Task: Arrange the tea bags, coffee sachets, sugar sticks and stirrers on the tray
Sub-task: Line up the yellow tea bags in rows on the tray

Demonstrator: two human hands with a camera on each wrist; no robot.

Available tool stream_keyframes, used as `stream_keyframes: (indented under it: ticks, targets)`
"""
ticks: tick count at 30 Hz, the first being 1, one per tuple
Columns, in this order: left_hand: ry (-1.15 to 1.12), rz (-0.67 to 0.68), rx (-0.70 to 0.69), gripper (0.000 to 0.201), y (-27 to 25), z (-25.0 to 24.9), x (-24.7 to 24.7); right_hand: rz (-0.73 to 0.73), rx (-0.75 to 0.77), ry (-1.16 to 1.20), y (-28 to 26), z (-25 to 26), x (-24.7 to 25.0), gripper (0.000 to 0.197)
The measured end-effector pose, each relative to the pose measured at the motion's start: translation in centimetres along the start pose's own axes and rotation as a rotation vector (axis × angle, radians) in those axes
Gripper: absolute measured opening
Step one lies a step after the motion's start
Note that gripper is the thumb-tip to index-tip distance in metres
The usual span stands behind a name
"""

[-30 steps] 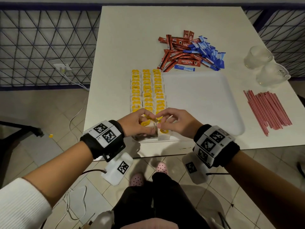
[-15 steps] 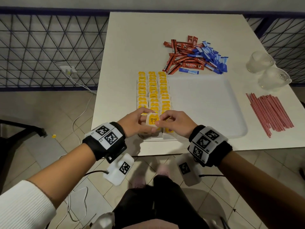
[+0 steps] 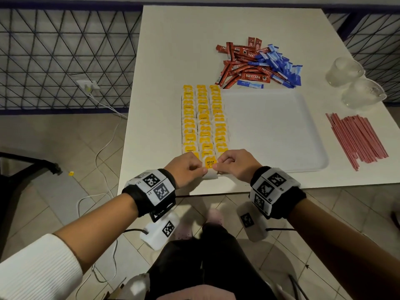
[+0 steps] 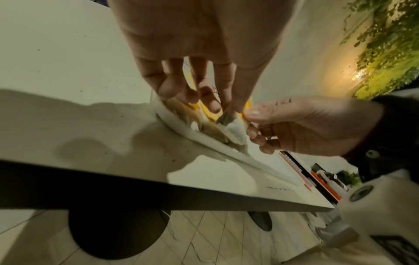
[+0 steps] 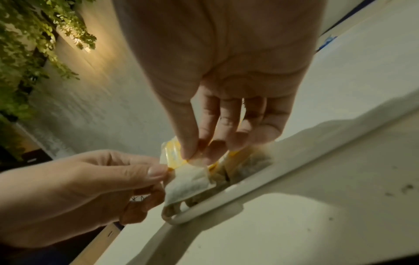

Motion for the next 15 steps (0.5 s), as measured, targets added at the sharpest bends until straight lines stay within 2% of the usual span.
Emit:
stream_keyframes:
  ticks: [5,8,11,15]
  targets:
    - [0.113,0.024,0.031,0.034,0.7,0.0,-0.7,-0.025,-0.017,-0.247,0.6,0.3,-0.2,0.015]
    - [0.215,-0.048,0.064,0.025,0.8,0.1,-0.4,-0.044,-0.041,-0.308,1.0,0.4,-0.4,0.011]
    - [0.218,-0.138,0.127,0.028,0.6,0.2,0.1,-0.067,-0.042,-0.346,1.2,0.4,-0.5,0.011]
    - [0.207,-0.14,0.15,0.032,0.5,-0.1,0.2,-0.106,-0.031,-0.381,1.2,0.1,-0.6,0.015]
Point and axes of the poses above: each hand's wrist, its own y-axis towards the middle knuckle, its own x-axis out of the back of the hand, z = x × y, the point moved 3 cm from there along y, towards the middle knuckle, and after that the axes turned 10 degrees about y, right-handed, at the moved point
